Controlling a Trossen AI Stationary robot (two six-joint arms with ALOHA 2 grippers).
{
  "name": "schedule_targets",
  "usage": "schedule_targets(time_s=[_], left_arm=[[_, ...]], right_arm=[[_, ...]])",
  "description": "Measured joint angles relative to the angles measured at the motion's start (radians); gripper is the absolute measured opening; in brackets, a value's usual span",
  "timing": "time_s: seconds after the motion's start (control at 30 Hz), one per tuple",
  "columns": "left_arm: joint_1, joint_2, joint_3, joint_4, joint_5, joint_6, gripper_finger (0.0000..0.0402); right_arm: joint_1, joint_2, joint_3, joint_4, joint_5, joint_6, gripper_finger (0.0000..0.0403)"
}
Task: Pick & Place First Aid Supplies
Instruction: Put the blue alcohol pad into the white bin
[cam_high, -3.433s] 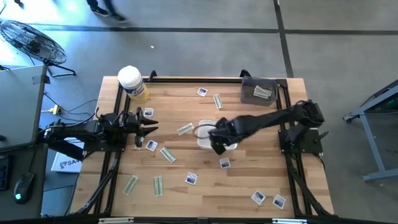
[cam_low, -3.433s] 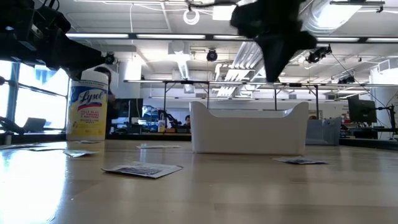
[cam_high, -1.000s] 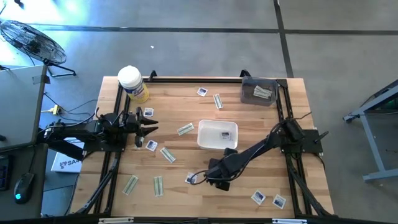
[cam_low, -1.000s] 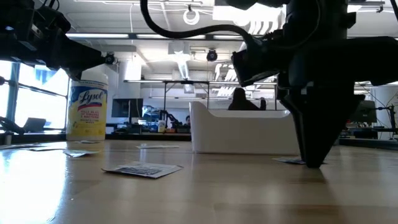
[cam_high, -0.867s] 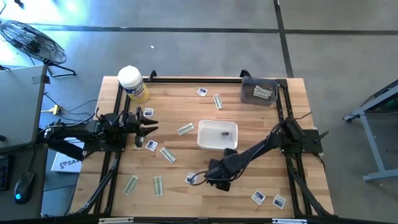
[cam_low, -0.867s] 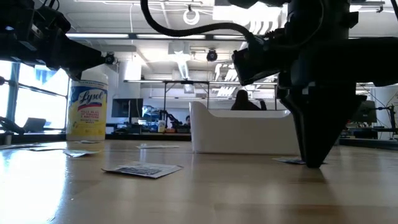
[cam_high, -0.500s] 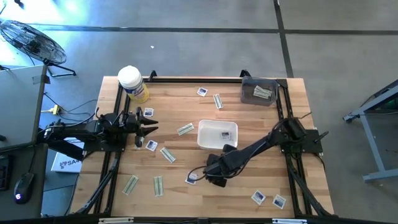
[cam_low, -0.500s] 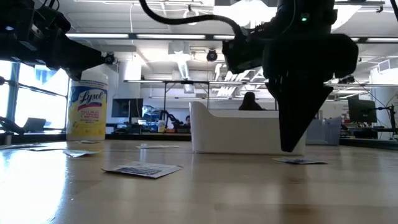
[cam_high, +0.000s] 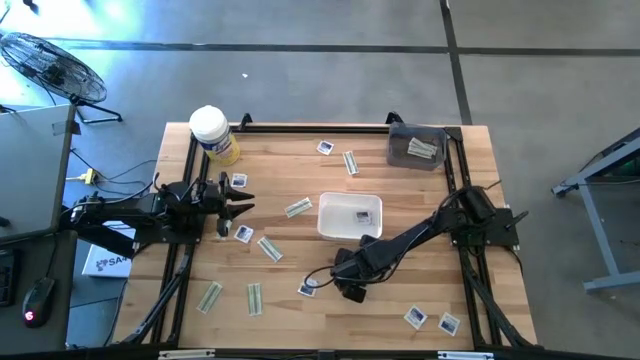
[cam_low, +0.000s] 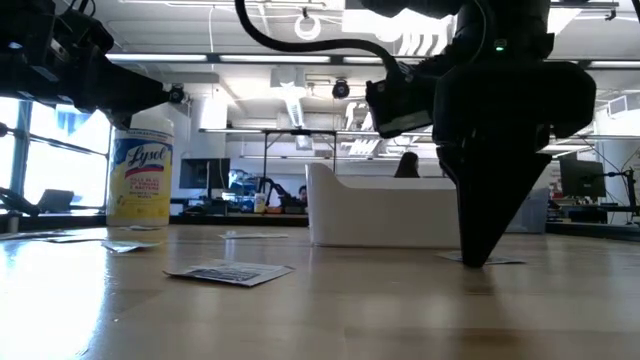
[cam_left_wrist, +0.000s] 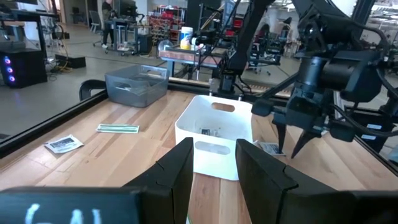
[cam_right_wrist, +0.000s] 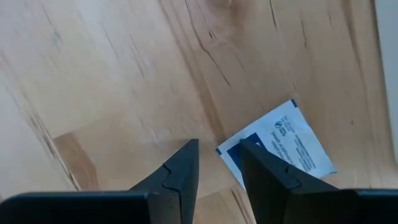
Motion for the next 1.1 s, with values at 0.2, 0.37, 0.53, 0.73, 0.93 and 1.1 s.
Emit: schedule_targets(time_s=[0.2,0.37,0.53,0.73,0.93,1.1], left_arm=[[0.000,0.000,0.000,0.000,-0.001,0.000,0.0119],[0.000,0.000,0.000,0.000,-0.001,0.000,0.0119],[0.000,0.000,0.000,0.000,-0.001,0.000,0.0119],[0.000,0.000,0.000,0.000,-0.001,0.000,0.0119],[0.000,0.000,0.000,0.000,-0.001,0.000,0.0119],[0.000,0.000,0.000,0.000,-0.001,0.000,0.0119]], right_arm=[[0.000,0.000,-0.031,0.026,-0.013,-0.034,0.0084],[-0.003,-0.001,-0.042,0.024,-0.012,-0.046,0.0042],[-0.003,0.000,-0.040,0.022,-0.013,-0.054,0.0007],[0.000,-0.011,-0.012,-0.004,-0.001,-0.062,0.0003],[0.000,-0.062,0.031,-0.045,0.008,-0.062,0.0001],[-0.006,-0.124,0.090,-0.064,0.022,-0.066,0.0001]])
